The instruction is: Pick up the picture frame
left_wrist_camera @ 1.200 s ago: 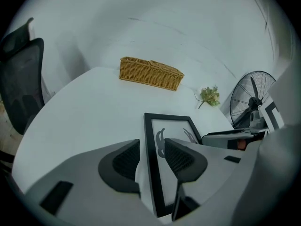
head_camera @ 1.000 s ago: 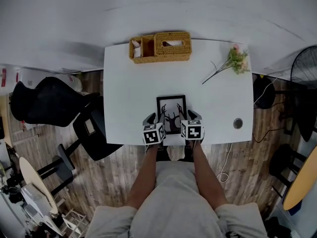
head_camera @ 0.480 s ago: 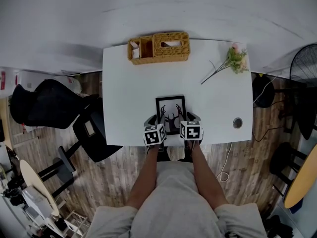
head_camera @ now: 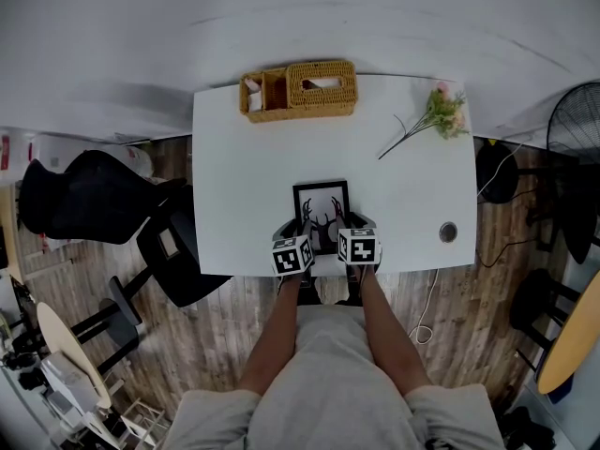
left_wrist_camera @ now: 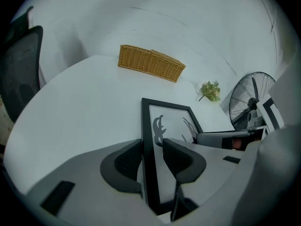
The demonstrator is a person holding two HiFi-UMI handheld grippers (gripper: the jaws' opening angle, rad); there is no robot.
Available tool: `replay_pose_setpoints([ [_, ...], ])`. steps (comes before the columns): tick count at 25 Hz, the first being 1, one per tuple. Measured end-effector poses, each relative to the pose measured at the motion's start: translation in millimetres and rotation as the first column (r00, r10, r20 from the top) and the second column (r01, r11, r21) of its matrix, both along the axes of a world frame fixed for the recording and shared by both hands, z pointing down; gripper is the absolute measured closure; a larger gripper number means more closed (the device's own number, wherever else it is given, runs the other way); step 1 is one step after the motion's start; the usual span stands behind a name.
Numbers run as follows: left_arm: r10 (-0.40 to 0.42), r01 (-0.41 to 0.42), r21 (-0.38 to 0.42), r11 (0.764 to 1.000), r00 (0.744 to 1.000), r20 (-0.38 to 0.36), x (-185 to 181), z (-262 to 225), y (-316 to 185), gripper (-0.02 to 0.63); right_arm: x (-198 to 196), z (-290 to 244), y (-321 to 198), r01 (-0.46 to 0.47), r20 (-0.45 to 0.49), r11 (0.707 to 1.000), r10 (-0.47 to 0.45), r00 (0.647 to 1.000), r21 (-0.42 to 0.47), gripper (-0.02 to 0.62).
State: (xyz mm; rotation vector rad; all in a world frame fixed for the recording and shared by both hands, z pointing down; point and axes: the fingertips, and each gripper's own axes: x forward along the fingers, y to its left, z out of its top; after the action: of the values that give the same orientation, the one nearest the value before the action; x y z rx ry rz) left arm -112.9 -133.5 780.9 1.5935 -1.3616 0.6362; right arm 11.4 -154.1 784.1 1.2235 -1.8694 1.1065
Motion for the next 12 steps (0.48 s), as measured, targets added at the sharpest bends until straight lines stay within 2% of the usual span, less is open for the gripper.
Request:
replay_pose_setpoints([
  [12, -0.013, 0.013, -0.008, 1.0, 0.999, -0.033, -2.9, 0.2, -0.2, 0.463, 0.4, -0.7, 0.4, 0.006, 0.014, 1.0, -0.006, 1.0, -0.012, 0.473],
])
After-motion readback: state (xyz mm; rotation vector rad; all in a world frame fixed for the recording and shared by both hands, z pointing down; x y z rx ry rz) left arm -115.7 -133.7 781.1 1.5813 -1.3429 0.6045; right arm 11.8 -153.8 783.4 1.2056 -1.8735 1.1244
